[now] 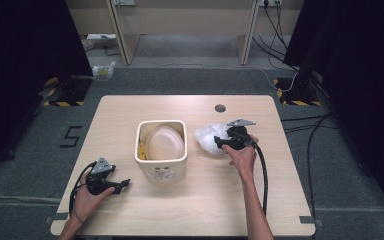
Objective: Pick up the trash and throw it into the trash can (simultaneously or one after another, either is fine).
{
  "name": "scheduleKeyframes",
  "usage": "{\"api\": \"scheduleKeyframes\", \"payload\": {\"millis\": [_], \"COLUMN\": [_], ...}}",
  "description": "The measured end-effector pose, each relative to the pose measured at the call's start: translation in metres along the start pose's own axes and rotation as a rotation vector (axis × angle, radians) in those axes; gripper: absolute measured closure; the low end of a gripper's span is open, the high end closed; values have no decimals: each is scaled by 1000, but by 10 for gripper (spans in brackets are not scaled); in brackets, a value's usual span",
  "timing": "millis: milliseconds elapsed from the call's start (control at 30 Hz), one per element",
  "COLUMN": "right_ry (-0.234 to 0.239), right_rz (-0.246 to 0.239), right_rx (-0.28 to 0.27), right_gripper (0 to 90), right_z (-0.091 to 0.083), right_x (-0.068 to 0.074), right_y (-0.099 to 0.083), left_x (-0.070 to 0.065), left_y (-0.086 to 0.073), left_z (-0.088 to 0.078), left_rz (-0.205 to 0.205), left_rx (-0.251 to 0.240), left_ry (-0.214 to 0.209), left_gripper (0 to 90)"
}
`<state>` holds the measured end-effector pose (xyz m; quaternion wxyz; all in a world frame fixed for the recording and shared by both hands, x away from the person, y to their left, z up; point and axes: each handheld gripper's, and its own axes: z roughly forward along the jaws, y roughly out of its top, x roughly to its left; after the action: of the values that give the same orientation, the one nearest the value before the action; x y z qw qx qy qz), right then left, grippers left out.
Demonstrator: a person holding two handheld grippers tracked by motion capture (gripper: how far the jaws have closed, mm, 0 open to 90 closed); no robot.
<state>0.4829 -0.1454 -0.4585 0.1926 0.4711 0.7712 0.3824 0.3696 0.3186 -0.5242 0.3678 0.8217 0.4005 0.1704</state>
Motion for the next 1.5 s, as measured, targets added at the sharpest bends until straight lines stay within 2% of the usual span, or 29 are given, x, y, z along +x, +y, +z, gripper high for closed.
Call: {"api": "scheduleKeyframes", "payload": {"millis": [67,100,133,167,200,233,300,333,367,467,500,633,733,833,900,967,1000,1067,1100,1167,1233,1333,1367,1400,1500], "right_ry": [10,14,14,11,11,24,25,25,46,56,77,94,99,91,93,101,144,162,194,213,216,236,236,242,246], "right_rz": [4,8,8,-2,-2,-5,-13,-13,-7,-10,10,36,35,3,0,-14,-7,1,-13,-29,-43,-87,-87,-113,-150], "right_rx": [10,13,13,7,7,-1,-17,-17,-48,-73,-103,-154,-170,-199,-203,-221,-247,-255,-269,-281,-284,-291,-291,-288,-279], "right_gripper": [428,492,492,652,652,760,831,831,868,877,880,880,880,879,879,877,877,877,877,877,877,877,877,877,877], "right_z": [4,6,6,6,6,4,1,1,-6,-12,-19,-33,-41,-57,-60,-66,-71,-73,-78,-81,-83,-88,-88,-88,-86], "right_x": [0,-1,-1,-3,-3,-4,-5,-5,-6,-6,-7,-11,-12,-8,-6,-2,3,5,13,19,24,39,39,48,59], "right_y": [-2,-3,-3,-5,-5,-5,-4,-4,-2,1,3,6,8,16,18,22,27,28,34,38,41,50,50,55,59], "left_x": [0,0,0,0,0,0,0,0,0,0,0,0,0,0,0,0,0,0,0,0,0,0,0,0,0], "left_y": [0,0,0,0,0,0,0,0,0,0,0,0,0,0,0,0,0,0,0,0,0,0,0,0,0], "left_z": [0,0,0,0,0,0,0,0,0,0,0,0,0,0,0,0,0,0,0,0,0,0,0,0,0], "left_rz": [0,1,1,2,2,2,2,2,2,2,2,2,2,4,0,-1,0,0,-1,-1,0,-1,-1,-1,-1], "left_rx": [0,0,0,1,1,-1,-1,-1,-1,0,-1,-1,0,1,-3,-4,-3,-3,-3,-4,-4,-4,-4,-4,-4], "left_ry": [0,-1,-1,-1,-1,0,0,0,0,0,0,0,0,1,0,0,0,0,0,-1,-1,0,0,0,0], "left_gripper": [142,142,142,142,142,142,143,142,142,142,142,142,142,142,142,142,142,142,142,142,142,142,142,142,142]}}
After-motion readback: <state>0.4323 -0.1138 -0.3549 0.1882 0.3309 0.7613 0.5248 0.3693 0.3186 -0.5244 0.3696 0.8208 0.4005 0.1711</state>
